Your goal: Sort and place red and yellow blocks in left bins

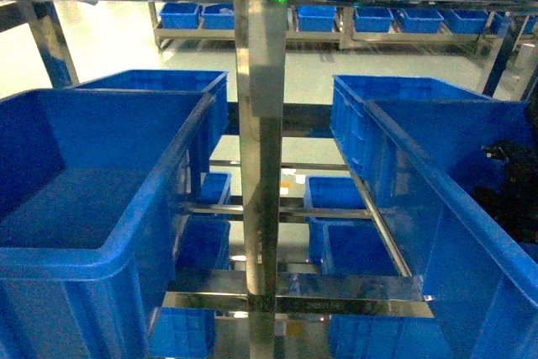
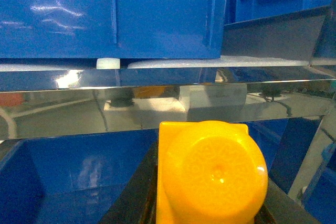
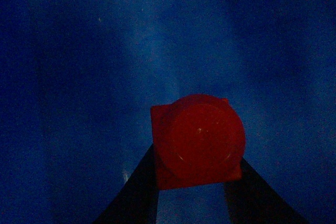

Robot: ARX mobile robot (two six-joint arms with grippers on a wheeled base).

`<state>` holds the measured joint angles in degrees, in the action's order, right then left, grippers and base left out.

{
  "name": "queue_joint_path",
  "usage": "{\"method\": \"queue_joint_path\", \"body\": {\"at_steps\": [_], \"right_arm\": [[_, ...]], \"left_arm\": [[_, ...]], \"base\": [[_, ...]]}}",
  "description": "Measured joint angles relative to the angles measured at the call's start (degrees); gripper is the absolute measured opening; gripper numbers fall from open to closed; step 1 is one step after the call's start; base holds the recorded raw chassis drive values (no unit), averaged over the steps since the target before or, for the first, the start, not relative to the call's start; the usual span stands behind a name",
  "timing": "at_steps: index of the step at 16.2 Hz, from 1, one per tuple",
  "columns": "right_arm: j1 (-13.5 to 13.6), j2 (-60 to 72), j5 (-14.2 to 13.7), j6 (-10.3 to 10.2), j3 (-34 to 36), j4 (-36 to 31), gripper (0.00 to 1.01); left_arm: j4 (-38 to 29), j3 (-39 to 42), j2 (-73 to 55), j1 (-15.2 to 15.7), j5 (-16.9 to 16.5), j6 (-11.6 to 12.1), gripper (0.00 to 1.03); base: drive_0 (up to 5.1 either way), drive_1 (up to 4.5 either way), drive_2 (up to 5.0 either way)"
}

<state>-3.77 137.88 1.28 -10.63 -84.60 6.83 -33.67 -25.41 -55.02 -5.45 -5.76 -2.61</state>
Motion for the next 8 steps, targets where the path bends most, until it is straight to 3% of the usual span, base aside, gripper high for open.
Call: {"method": "queue_joint_path", "body": {"at_steps": [3,4,5,8], "right_arm": [[0.02,0.00,-0.66,0.22,0.28,-0.87,0.28],[0.02,0.00,-1.07,0.44,0.28,-0.98,0.35],[0.02,0.00,-1.11,0.79,0.35,-1.84,0.50],[0.02,0.00,-1.11,1.27,0.59,-2.67,0.72]], "left_arm": [[0.00,0.00,0.00,-0.02,-0.02,0.00,0.27],[0.00,0.00,0.00,-0.02,-0.02,0.00,0.27],[0.00,0.00,0.00,-0.02,-0.02,0.00,0.27],[0.00,0.00,0.00,-0.02,-0.02,0.00,0.27]], "base": [[0.0,0.00,0.0],[0.0,0.00,0.0],[0.0,0.00,0.0],[0.0,0.00,0.0]]}}
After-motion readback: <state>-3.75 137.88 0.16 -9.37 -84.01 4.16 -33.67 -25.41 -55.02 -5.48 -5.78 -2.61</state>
